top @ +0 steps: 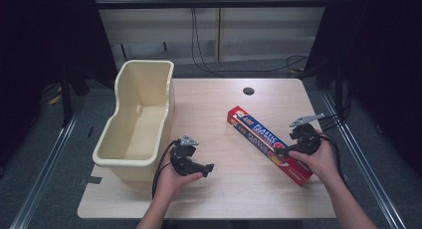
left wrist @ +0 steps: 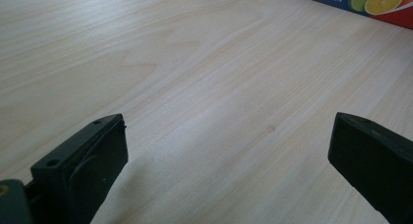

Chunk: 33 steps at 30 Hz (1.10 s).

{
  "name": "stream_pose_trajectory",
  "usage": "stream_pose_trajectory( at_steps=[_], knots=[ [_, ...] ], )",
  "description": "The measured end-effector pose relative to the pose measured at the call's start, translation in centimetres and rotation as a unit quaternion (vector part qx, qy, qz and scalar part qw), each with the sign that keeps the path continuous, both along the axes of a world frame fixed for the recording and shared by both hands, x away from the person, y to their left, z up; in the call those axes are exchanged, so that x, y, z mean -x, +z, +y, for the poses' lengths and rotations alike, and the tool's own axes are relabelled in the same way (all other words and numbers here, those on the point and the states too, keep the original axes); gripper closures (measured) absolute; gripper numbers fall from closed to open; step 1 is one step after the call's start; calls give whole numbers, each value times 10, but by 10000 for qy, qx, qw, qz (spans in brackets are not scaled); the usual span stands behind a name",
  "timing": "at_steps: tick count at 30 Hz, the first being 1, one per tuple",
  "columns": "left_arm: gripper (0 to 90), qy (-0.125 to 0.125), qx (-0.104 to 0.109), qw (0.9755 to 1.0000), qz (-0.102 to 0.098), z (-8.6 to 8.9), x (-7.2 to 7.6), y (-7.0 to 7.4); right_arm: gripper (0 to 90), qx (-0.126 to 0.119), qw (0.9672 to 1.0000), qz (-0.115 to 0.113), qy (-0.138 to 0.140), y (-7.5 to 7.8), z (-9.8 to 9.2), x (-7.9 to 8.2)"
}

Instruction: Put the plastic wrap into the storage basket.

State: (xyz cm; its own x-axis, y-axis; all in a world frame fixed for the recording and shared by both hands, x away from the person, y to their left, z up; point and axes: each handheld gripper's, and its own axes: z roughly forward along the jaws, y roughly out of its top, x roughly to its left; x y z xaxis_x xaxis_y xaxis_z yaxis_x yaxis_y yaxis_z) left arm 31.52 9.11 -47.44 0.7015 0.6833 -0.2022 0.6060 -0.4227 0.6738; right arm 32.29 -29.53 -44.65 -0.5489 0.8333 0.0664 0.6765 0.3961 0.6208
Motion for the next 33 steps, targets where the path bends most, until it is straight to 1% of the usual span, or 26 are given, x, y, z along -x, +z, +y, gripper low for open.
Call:
stream_pose_trajectory(
  at_steps=[2, 3, 6, 7, 8, 10, 13, 14, 15, 16, 17, 18, 21, 22, 25, 26, 27, 28, 29, 30, 31, 32, 33],
  knots=[
    [9, -12, -42, 10000, 14, 0, 0, 0, 85, 0, 10000, 3, -4, 0, 1, 0],
    [9, -17, -52, 10000, 9, -1, 0, 0, 85, 73, 10000, -12, 30, 0, 2, -2],
    [9, -20, -24, 10000, 7, -2, 1, -1, 100, 86, 9999, 96, 63, -2, 5, -6],
    [9, -70, -74, 9999, 7, -1, 0, -1, 101, 129, 9999, 103, 23, -3, 6, -6],
    [9, -64, -46, 10000, 34, -1, 0, -1, 101, 94, 9998, 140, 40, -4, 7, -7],
    [9, -79, -61, 9999, 39, -1, 0, -1, 101, 133, 9998, 129, 86, -5, 7, -10],
    [12, -80, -61, 9999, 48, -1, 0, -1, 106, 140, 9998, 157, 58, -5, 10, -14],
    [13, -55, -36, 10000, 42, -2, 0, -1, 109, 170, 9997, 149, 91, -6, 11, -15],
    [13, -105, -88, 9999, 36, -1, 0, -1, 111, 163, 9996, 195, 120, -6, 13, -16],
    [13, -104, -73, 9999, 54, -1, -1, -1, 112, 150, 9996, 214, 105, -7, 15, -17],
    [14, -104, -73, 9999, 54, -1, -1, -1, 115, 186, 9995, 248, 97, -7, 16, -17],
    [16, -154, -118, 9998, 43, 0, -1, -1, 119, 222, 9994, 238, 127, -7, 18, -18],
    [18, -156, -107, 9998, 59, -1, -1, -1, 128, 231, 9993, 286, 118, -9, 20, -20],
    [18, -144, -102, 9998, 57, -1, -1, -1, 130, 281, 9991, 323, 75, -10, 23, -21],
    [19, -153, -119, 9998, 51, -1, -1, -1, 143, 291, 9989, 377, 36, -10, 26, -23],
    [22, -168, -130, 9998, 44, 0, -1, 0, 159, 349, 9987, 381, 29, -11, 29, -25],
    [22, -120, -115, 9998, 65, -1, -1, 0, 166, 364, 9985, 406, 45, -12, 30, -25],
    [22, -161, -169, 9997, 41, 0, -1, 0, 166, 364, 9985, 406, 45, -12, 30, -25],
    [22, -167, -137, 9998, 37, 0, -1, 0, 168, 414, 9981, 449, 69, -13, 31, -25],
    [24, -151, -117, 9998, 36, -1, -1, -1, 184, 487, 9978, 435, 77, -15, 32, -25],
    [24, -193, -139, 9997, 60, -1, -1, -1, 184, 487, 9978, 435, 77, -15, 32, -25],
    [26, -185, -127, 9997, 48, -1, -1, -1, 191, 566, 9974, 441, 31, -15, 33, -25],
    [26, -183, -110, 9998, 44, -1, -1, -1, 191, 566, 9974, 441, 31, -15, 33, -25]
  ],
)
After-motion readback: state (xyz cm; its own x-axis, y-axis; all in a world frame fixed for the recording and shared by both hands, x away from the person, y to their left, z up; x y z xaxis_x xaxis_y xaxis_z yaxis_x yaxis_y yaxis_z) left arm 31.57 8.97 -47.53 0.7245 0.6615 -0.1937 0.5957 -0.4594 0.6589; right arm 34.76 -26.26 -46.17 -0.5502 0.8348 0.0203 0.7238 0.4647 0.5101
